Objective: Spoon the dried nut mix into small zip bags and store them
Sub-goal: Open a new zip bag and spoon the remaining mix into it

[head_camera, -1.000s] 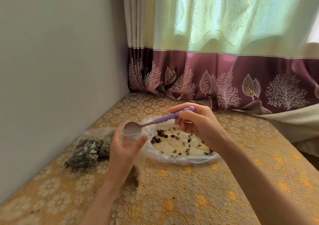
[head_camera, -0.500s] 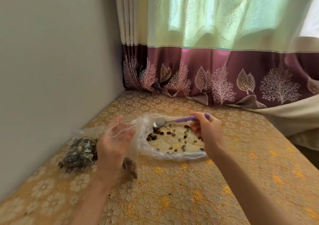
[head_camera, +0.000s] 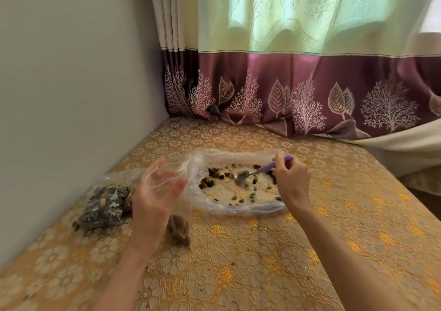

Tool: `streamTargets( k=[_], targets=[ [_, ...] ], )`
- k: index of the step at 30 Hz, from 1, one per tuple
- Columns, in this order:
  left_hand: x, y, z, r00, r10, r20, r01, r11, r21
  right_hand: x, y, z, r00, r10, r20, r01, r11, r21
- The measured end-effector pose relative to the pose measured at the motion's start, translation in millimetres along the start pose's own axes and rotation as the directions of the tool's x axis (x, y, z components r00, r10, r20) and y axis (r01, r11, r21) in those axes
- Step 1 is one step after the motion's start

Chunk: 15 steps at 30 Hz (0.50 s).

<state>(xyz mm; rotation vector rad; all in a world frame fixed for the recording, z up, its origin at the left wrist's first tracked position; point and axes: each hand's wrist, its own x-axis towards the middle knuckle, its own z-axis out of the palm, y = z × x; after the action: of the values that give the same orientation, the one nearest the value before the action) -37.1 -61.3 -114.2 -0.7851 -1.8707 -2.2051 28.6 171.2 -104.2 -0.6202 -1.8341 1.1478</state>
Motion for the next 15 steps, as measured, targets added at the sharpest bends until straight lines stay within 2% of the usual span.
streamTargets(
  k=[6, 11, 15],
  targets=[
    [1.1, -4.8, -2.9, 0.998, -0.056, -0.018, 0.056, 0.998, 0.003, -3.1, -3.5, 23.2, 0.992, 0.068, 0.109, -0.081, 0.99, 0.114],
    [1.1, -7.8, -4.1, 0.999, -0.043, -0.003, 0.043, 0.993, 0.113, -2.8, -3.7, 38.8, 0.965, 0.123, 0.23, -0.161, 0.975, 0.154],
    [1.2, -9.9, -5.1, 0.996, -0.084, -0.005, 0.084, 0.989, 0.124, -4.7, -1.7, 44.4, 0.946, 0.149, 0.288, -0.205, 0.963, 0.174]
  ],
)
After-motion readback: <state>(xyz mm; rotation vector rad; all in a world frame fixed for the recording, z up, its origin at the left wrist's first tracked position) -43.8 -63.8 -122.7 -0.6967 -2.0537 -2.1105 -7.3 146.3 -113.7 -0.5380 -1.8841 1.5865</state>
